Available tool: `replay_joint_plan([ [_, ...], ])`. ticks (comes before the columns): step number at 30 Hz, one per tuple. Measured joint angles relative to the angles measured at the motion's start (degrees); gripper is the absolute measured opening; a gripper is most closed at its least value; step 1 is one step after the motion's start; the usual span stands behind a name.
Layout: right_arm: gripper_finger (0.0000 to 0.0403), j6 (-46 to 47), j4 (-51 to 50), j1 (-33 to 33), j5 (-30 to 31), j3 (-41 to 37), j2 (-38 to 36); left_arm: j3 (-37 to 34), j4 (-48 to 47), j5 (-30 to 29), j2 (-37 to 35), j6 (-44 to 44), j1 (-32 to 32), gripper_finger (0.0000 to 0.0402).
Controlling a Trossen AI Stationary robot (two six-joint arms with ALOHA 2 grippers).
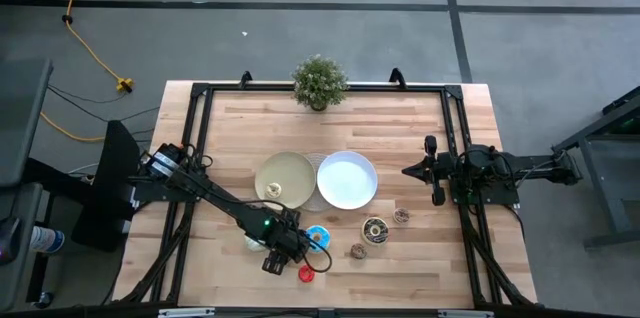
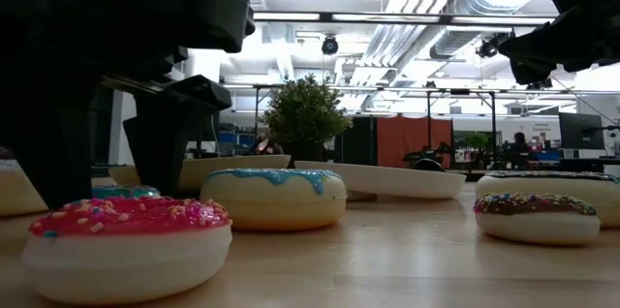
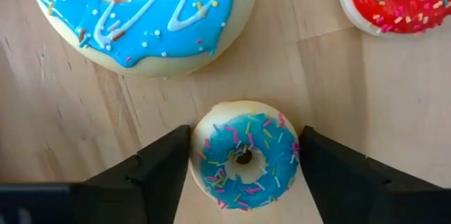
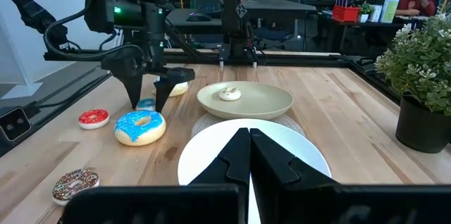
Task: Pick & Place donuts
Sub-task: Put the small blue donut on the brown plate
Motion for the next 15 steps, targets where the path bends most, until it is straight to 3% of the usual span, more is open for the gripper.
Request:
replay_joint_plan([
  [15,0.0001,0.0,0.0,0.0,0.0,0.0,0.0,3.5,-5.4,2.2,0.4,-2.5,-0.1,0.0238],
])
